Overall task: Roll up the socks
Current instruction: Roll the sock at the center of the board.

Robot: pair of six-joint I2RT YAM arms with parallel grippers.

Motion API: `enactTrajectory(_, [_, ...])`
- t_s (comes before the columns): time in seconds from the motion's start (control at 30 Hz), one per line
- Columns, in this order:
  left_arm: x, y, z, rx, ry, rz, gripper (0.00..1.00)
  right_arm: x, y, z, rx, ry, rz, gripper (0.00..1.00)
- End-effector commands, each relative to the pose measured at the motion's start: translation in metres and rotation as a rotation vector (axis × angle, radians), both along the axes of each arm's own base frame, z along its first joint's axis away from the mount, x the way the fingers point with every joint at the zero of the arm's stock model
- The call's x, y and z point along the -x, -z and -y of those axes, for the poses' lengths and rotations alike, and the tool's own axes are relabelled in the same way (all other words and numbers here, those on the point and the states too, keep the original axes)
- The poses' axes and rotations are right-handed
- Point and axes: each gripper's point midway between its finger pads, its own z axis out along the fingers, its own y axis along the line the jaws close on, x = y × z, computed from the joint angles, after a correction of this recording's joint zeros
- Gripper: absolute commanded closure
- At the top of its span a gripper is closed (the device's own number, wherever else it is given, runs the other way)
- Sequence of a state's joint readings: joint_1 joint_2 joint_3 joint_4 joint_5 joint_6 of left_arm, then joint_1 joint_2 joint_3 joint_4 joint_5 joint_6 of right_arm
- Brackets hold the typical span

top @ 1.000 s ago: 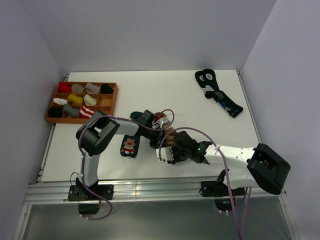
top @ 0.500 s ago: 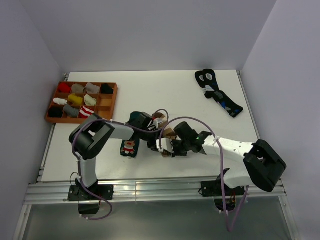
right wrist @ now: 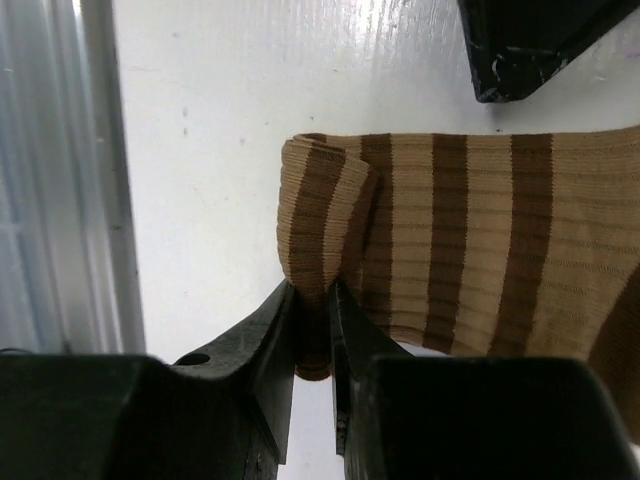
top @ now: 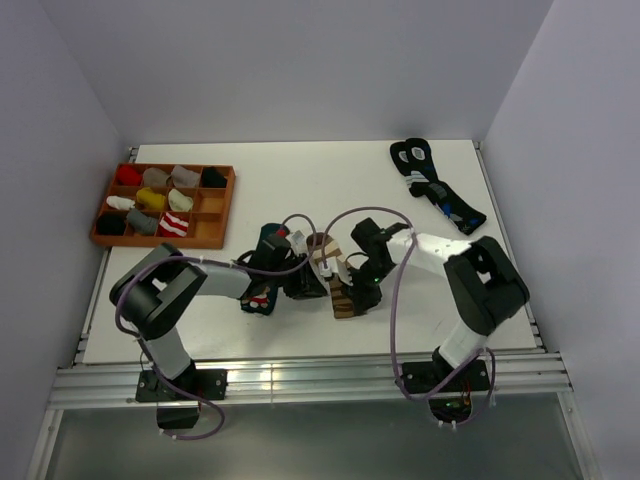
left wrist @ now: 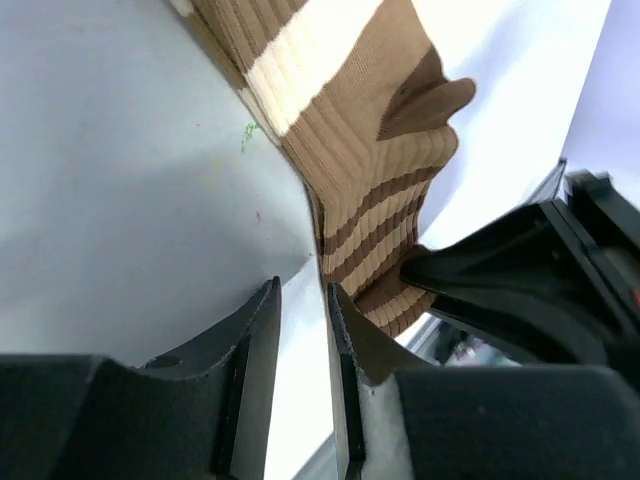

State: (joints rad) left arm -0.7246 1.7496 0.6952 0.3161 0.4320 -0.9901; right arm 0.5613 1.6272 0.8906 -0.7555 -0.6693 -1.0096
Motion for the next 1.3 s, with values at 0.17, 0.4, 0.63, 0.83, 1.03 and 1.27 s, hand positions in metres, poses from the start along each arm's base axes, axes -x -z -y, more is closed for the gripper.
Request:
enactTrajectory(0.17, [0.002,-0.020,0.008,0.058,-0.058,0.267,0.70,0.010,-0.013,0.010,0.028,0.020,-0.310,0.78])
enactTrajectory(0.4, [0.012,-0.043,0.022,0.072,-0.010,0.518,0.66,0.001,-0.011,0.004,0.068,0.073,-0.417,0.78])
enactTrajectory(0.63, [0.010,-0.066,0.033,0.086,0.073,0.680,0.62,-0.003,-0.001,0.003,0.106,0.118,-0.497,0.78])
enactTrajectory(0.83, [0.018,-0.063,0.050,0.113,0.177,0.708,0.61,-0.009,0.002,0.002,0.123,0.146,-0.528,0.78])
enactTrajectory(1.03, [0.020,-0.057,0.065,0.154,0.206,0.697,0.60,-0.010,0.006,0.001,0.141,0.170,-0.551,0.78])
enactTrajectory(1.27, [0.032,-0.045,0.070,0.186,0.247,0.666,0.57,-0.016,0.010,0.001,0.158,0.201,-0.564,0.78])
